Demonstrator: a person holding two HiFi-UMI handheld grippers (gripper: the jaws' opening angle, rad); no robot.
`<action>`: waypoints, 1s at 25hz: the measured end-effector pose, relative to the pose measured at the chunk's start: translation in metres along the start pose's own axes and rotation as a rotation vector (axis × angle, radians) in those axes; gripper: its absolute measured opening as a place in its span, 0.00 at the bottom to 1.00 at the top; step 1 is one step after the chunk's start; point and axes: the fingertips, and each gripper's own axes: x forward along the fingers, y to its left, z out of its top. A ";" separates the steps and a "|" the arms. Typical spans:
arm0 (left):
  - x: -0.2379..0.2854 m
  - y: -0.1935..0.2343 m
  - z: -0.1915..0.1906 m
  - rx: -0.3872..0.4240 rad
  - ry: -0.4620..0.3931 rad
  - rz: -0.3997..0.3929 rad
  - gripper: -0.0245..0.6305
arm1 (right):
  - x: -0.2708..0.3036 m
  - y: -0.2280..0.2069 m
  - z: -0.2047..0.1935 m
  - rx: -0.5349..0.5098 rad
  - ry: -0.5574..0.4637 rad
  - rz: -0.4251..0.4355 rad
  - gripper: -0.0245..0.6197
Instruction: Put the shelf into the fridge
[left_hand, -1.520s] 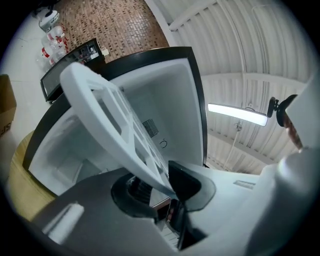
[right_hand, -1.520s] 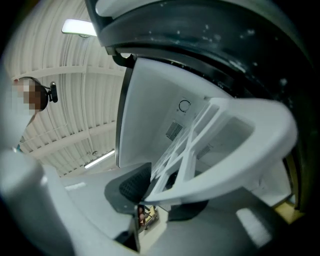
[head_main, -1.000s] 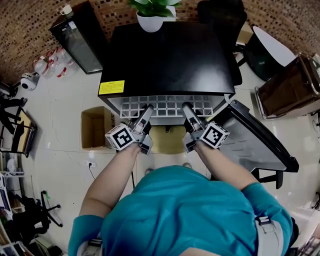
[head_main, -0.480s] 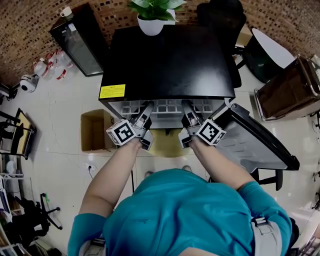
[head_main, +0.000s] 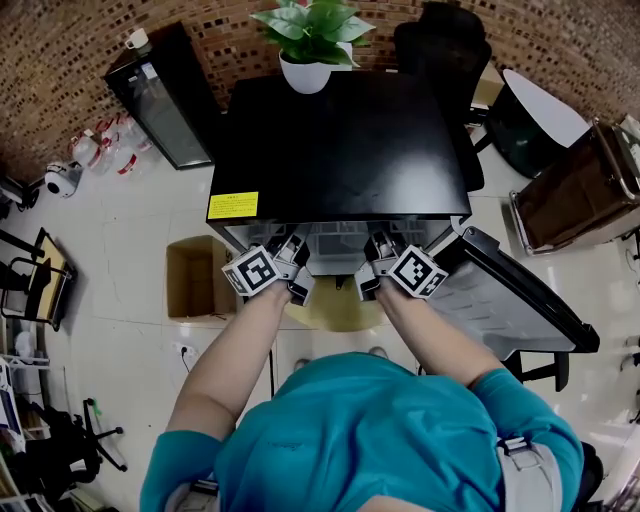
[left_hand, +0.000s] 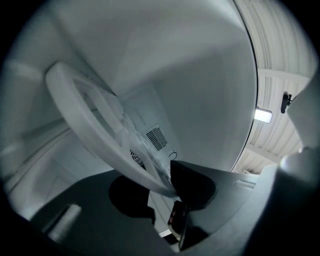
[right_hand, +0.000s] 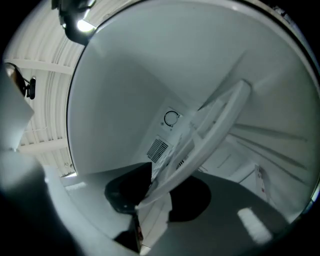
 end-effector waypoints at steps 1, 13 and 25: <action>-0.001 0.006 -0.001 0.004 0.004 0.028 0.21 | 0.000 -0.001 0.000 -0.005 -0.003 -0.001 0.17; 0.003 0.014 -0.003 0.034 -0.038 0.064 0.22 | 0.002 -0.006 0.002 -0.018 -0.039 0.001 0.18; -0.010 0.016 -0.008 0.035 -0.010 0.108 0.21 | -0.006 -0.006 -0.010 -0.026 -0.024 -0.016 0.18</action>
